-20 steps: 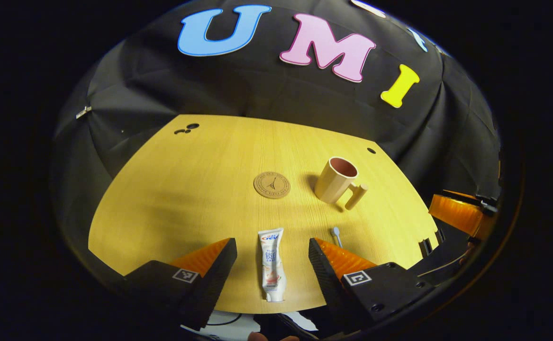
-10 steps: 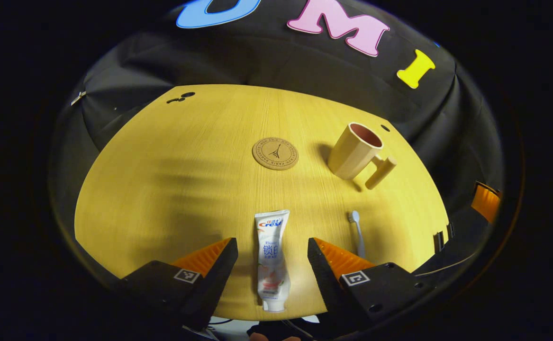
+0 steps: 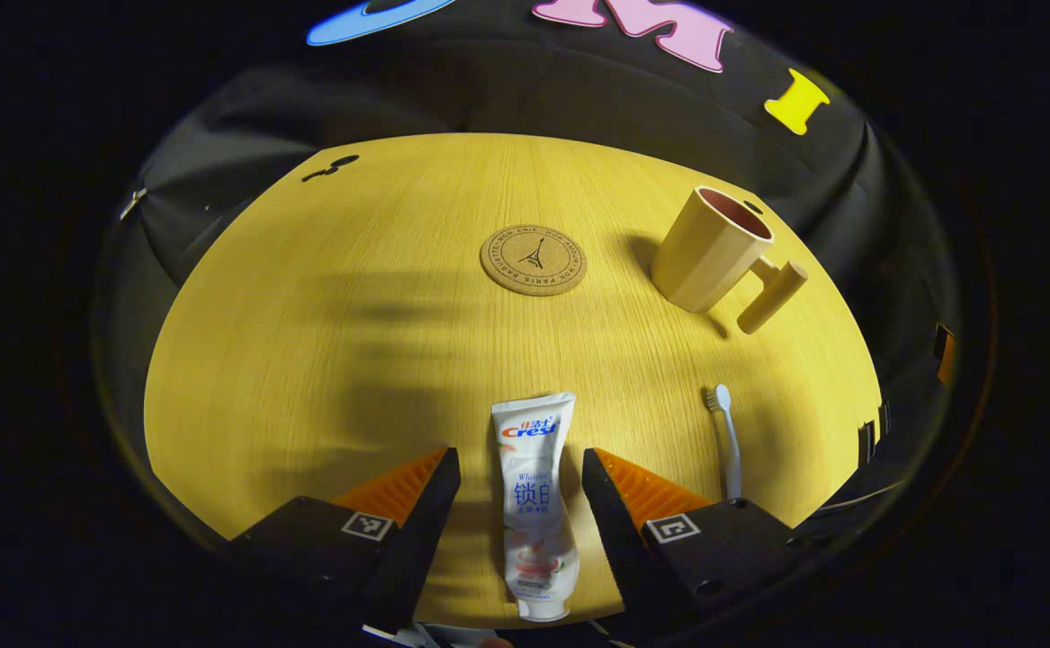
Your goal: Put the toothbrush and toothpaste on the desktop into the cup, then pick up the cup and place it on the coaster on the desktop.
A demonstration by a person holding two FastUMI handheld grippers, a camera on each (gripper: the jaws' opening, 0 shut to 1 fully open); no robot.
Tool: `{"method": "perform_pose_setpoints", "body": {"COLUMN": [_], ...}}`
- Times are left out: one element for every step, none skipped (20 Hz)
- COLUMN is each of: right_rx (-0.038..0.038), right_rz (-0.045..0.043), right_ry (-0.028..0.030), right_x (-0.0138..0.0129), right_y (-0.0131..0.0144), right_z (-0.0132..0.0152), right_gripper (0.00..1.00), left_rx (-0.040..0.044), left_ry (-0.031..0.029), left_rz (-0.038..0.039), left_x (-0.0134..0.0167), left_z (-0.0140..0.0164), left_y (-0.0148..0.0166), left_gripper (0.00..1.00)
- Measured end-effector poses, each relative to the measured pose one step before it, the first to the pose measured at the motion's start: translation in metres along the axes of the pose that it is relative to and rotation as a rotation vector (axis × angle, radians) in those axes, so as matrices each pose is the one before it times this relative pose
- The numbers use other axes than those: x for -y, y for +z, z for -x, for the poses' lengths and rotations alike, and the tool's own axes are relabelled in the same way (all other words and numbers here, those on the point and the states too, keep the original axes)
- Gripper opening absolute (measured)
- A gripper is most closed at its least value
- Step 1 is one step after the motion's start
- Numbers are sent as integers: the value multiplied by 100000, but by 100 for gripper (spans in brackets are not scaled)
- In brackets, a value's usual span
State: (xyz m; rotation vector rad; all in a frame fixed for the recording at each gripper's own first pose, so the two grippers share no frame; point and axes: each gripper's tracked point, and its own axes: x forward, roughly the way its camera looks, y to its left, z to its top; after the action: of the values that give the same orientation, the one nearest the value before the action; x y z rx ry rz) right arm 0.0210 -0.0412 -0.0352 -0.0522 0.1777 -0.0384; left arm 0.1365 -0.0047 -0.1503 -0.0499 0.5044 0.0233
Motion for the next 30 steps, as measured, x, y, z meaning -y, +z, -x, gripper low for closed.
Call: {"method": "perform_pose_setpoints", "body": {"right_rx": [-583,-489,-474,-587,-911,-1339,-1662,-1615,-1918,-1998,-1716,-1791,-2029,-2206,-2862,-2434,-2449,-2075,-1870,-1925,-1280,-1414,-1331,-1601,-1693,-2017,-1573,-1007,-642,-604], "right_rz": [-334,-337,-329,-353,-313,-252,-488,-545,-378,-412,-564,-552,-627,-807,-899,-581,-201,269,392,186,-163,-397,-330,251,467,615,545,666,610,680], "right_ry": [307,232,156,166,182,238,802,942,828,1017,529,188,-441,-741,-1068,-922,-689,-732,-602,-184,-41,115,195,-160,-520,-243,-243,-623,-537,-471], "right_x": [-61,-210,-97,-58,-191,-334,-472,-604,-546,-494,-483,-362,-289,-108,-136,-222,-186,-24,-215,-519,-373,-476,-248,35,129,-22,20,5,-29,-19], "right_y": [-45,-66,-33,-210,-192,-351,-424,-448,-432,-552,-431,-471,-484,-601,-663,-581,-633,-523,-406,-517,-270,-271,-360,-404,-343,-411,-224,-127,-59,-132], "right_z": [-263,10,-134,-300,-242,-120,-292,-190,-316,-416,-349,-448,-640,-655,-793,-681,-774,-707,-788,-704,-490,-602,-787,-647,-709,-580,-424,-406,-289,-229], "right_gripper": [97,97,97,97,97,97,97,97,97,97,97,97,97,97,97,97,97,97,97,96,96,95,95,94,94,92,91,89,89,89], "left_rx": [-1111,-495,-768,-445,-414,126,-499,-258,-619,-582,-665,-917,-1156,-1391,-716,142,373,442,578,634,630,742,851,901,438,275,379,236,19,425], "left_ry": [250,1583,1396,1572,706,75,-505,-972,-1312,-1681,-2072,-2901,-2983,-2129,-1545,-1274,-1681,-1593,-1730,-1469,-698,-589,-394,-606,-646,-752,-673,-813,-741,-1095], "left_rz": [-59,-332,-826,-921,-56,305,366,344,402,679,1300,1237,623,635,878,371,-120,-640,-1158,-1491,-990,-642,-88,119,345,434,493,478,851,1029], "left_x": [32,-245,-332,-289,-298,-94,-86,10,-9,-70,14,263,61,-71,-128,54,169,98,136,181,40,42,-16,20,-17,-72,-110,-153,-118,-9], "left_z": [-189,-75,61,-277,-300,350,127,-70,37,60,111,-33,88,224,174,320,423,649,727,779,478,476,492,460,331,229,36,-79,-47,-55], "left_y": [-144,-6,-80,-171,18,87,-14,21,41,11,159,108,-33,66,18,172,40,54,213,130,269,157,259,59,118,-106,74,29,-182,-22], "left_gripper": [85,82,72,60,55,51,51,44,42,41,43,43,31,35,35,33,33,37,36,31,31,31,30,34,34,34,33,28,27,30]}}
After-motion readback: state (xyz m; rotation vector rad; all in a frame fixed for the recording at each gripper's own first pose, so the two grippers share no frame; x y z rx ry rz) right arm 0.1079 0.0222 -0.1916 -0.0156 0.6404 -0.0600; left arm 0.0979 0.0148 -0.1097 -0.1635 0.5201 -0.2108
